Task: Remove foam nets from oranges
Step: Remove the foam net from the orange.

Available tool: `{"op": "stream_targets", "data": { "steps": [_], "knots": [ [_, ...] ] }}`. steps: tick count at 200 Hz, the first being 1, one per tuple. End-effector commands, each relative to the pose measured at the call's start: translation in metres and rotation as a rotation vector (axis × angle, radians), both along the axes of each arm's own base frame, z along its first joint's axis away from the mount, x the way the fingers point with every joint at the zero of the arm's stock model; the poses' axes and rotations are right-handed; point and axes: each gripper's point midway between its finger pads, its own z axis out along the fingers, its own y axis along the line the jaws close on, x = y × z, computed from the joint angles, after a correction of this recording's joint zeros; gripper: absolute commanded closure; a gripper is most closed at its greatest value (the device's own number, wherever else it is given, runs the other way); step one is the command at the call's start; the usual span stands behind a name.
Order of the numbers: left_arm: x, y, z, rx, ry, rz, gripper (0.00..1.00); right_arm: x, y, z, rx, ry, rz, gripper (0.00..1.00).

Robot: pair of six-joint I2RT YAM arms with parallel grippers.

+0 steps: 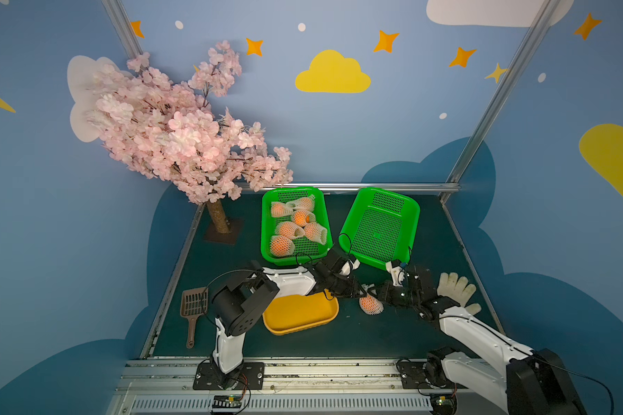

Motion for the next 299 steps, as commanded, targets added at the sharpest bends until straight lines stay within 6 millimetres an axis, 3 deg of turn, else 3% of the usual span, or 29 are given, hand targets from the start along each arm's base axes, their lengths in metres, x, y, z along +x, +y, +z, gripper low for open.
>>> {"op": "stream_targets", "data": {
  "steps": [1, 23, 43, 56, 67, 103, 130, 199, 246, 299],
  "knots": [
    [0.002, -0.005, 0.009, -0.018, -0.034, -0.036, 0.82, -0.001, -0.001, 0.003, -0.003, 0.006, 0.003, 1.00],
    [0.005, -0.004, 0.020, -0.024, -0.066, -0.037, 0.82, -0.002, -0.005, 0.007, -0.032, 0.013, 0.006, 1.00],
    [0.004, -0.004, 0.029, -0.035, -0.085, -0.044, 0.84, -0.004, -0.009, 0.011, -0.051, 0.020, -0.001, 0.83],
    [0.003, -0.004, 0.033, -0.035, -0.101, -0.052, 0.86, -0.006, -0.012, 0.013, -0.063, 0.028, -0.012, 0.66],
    [0.001, -0.003, 0.037, -0.037, -0.119, -0.059, 0.88, -0.008, -0.017, 0.013, -0.081, 0.035, -0.028, 0.59],
    [-0.007, -0.004, 0.052, -0.057, -0.185, -0.082, 0.88, -0.014, -0.033, 0.006, -0.158, 0.045, -0.066, 0.57],
    [-0.010, -0.006, 0.051, -0.045, -0.184, -0.089, 0.89, -0.013, -0.037, 0.008, -0.172, 0.034, -0.081, 0.56],
    [0.007, 0.003, 0.062, -0.045, -0.153, -0.031, 0.89, -0.008, -0.042, 0.034, -0.170, -0.020, -0.095, 0.28],
    [0.016, 0.008, 0.091, -0.110, -0.083, -0.012, 0.89, -0.010, -0.037, 0.051, -0.118, -0.036, -0.047, 0.22],
    [0.013, 0.010, 0.121, -0.142, 0.036, -0.020, 0.89, -0.011, -0.013, 0.076, 0.070, -0.088, 0.073, 0.20]
  ]
}}
